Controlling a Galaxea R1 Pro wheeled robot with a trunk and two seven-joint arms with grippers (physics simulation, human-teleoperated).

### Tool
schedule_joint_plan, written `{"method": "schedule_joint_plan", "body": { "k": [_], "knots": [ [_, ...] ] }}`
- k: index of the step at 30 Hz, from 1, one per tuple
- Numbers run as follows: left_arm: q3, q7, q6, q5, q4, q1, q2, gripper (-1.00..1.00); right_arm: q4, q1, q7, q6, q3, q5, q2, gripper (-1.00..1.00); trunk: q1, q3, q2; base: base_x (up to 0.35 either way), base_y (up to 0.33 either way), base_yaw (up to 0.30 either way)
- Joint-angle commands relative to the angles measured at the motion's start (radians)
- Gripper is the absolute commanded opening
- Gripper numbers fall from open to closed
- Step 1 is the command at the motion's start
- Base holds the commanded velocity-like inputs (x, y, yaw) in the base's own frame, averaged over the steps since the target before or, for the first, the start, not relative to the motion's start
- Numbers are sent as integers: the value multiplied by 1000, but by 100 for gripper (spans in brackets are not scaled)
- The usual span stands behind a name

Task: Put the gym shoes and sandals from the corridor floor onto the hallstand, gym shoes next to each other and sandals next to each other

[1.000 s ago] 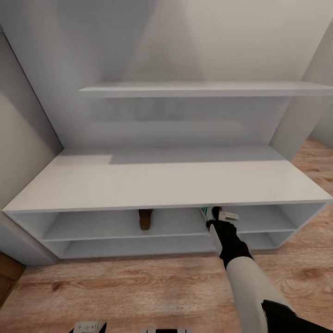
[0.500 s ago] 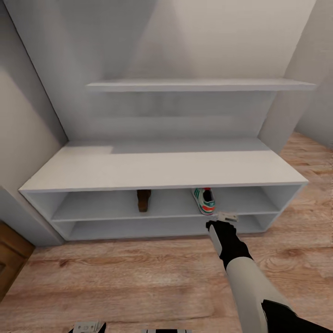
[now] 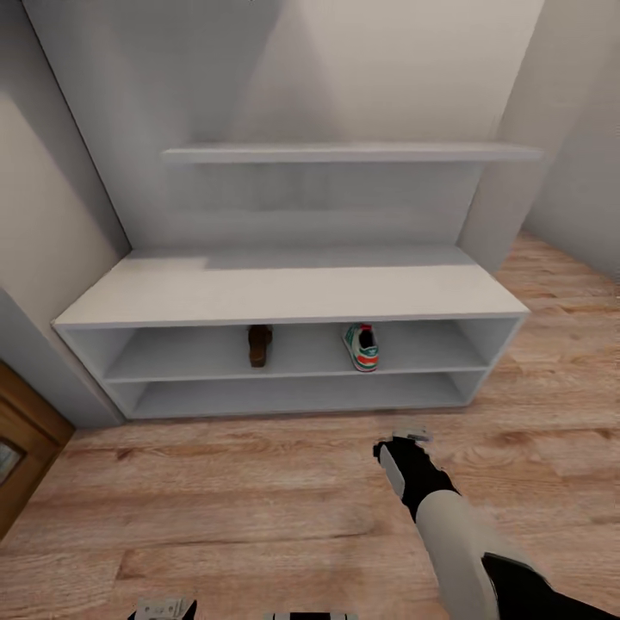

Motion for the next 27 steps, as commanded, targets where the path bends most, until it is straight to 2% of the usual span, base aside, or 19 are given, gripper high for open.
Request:
{"method": "schedule_joint_plan", "body": {
  "k": [1, 2, 4, 5, 8, 12, 18, 23, 24, 25, 27],
  "knots": [
    [3, -10, 0, 10, 1, 0, 0, 100, 21, 0, 2, -15, -6, 11, 1, 100, -1, -1, 0, -335, -130, 0],
    [3, -10, 0, 10, 1, 0, 0, 100, 113, 1, 3, -127, -6, 12, 1, 100, -1, -1, 0, -326, -125, 0],
    [3, -10, 0, 10, 2, 0, -1, 100, 192, 1, 5, -213, -6, 13, 1, 100, -1, -1, 0, -313, -119, 0],
    [2, -10, 0, 10, 2, 0, -2, 100, 248, 1, 5, -265, -6, 14, -7, 100, -1, -1, 0, -298, -111, 0],
    [2, -10, 0, 8, 2, 0, -3, 100, 341, 2, 6, -348, -4, 16, -30, 100, -1, -1, 0, -292, -107, 0],
    [2, -11, 0, 6, 2, 0, -3, 100, 380, 13, 7, -398, -3, 20, -47, 100, -1, -1, 0, -284, -98, 0],
    [2, -10, 0, 3, 2, 0, -5, 100, 399, 58, 11, -425, -2, 23, -68, 100, -1, -1, 0, -266, -87, 0],
    [2, -9, 0, 1, 2, 0, -8, 100, 405, 110, 13, -436, 0, 33, -107, 100, -1, -1, 0, -121, -35, 0],
    [2, -9, 0, 2, 2, 0, -8, 100, 405, 155, 56, -470, 0, 82, -139, 100, -1, -1, 0, -20, -6, 0],
    [2, -9, 0, 2, 2, 0, -8, 100, 406, 172, 97, -496, 0, 110, -154, 100, -1, -1, 0, -13, -4, 0],
    [2, -9, 0, 2, 2, 0, -7, 100, 406, 180, 121, -510, -1, 124, -162, 100, -1, -1, 0, -12, -3, 0]
  ]
}}
